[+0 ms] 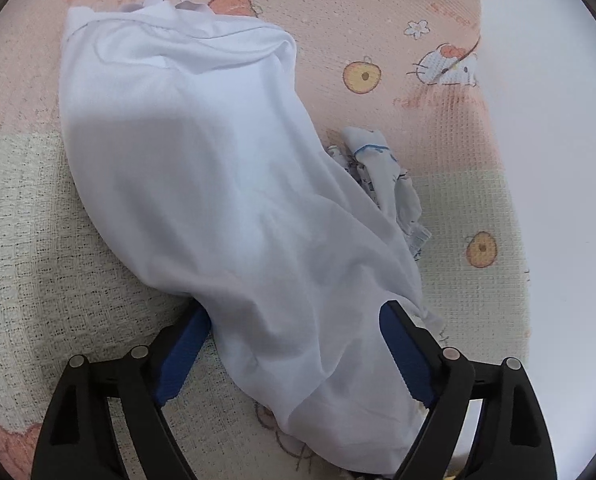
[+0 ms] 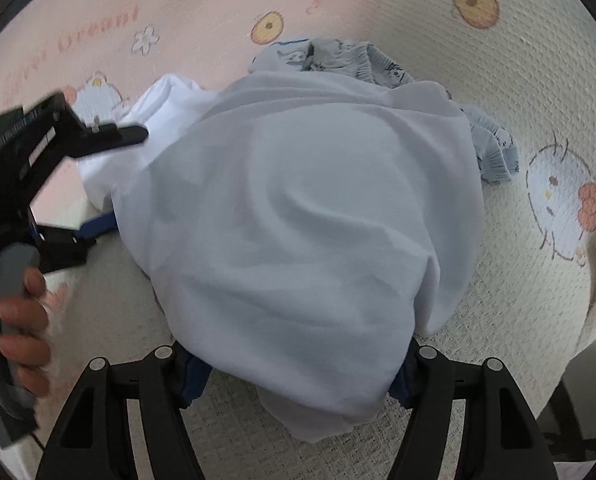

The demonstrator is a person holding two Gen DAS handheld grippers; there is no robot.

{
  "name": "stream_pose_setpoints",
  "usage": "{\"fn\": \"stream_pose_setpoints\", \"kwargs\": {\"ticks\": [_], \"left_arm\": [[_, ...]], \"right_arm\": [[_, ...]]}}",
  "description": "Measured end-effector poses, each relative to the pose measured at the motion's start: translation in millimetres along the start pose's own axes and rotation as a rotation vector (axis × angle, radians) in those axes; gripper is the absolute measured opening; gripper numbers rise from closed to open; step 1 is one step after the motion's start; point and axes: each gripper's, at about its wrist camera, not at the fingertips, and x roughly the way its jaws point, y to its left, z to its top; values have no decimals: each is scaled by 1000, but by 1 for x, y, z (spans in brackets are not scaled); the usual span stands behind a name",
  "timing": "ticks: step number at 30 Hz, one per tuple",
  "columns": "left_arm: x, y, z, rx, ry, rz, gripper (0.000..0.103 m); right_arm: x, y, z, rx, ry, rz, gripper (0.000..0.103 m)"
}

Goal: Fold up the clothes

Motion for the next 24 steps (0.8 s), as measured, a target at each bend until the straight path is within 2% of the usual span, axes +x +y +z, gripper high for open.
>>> {"fn": "stream_pose_setpoints", "kwargs": {"ticks": [1,2,4,6,7,10,15,19,24], "left_arm": [[1,-3,-1,25,-2,53,63],[2,-7,-1,56,-3,112,44],[5,-14,-1,129,-8,212,25],[5,-16,1,142,-12,231,17],[2,-15,2,133,-22,227,7],[-8,-20,7,140,-58,211,4],[-28,-58,13,321,-101,230,4],[-37,-79,18,349,-66,172,4],[-37,-100,30,380,-42,147,4]], "right_arm": [[1,-2,1,-2,3,-28,48],[0,-4,2,-8,0,-49,32],[-1,-9,4,-15,-5,-50,27],[-1,-14,6,-3,-3,-50,14],[-2,-16,7,6,-6,-50,13],[-13,-22,7,8,-31,-27,10],[-36,-10,25,-34,-112,-21,10],[-68,-10,32,-55,-178,-16,10],[-83,-18,49,-43,-187,13,10]]}}
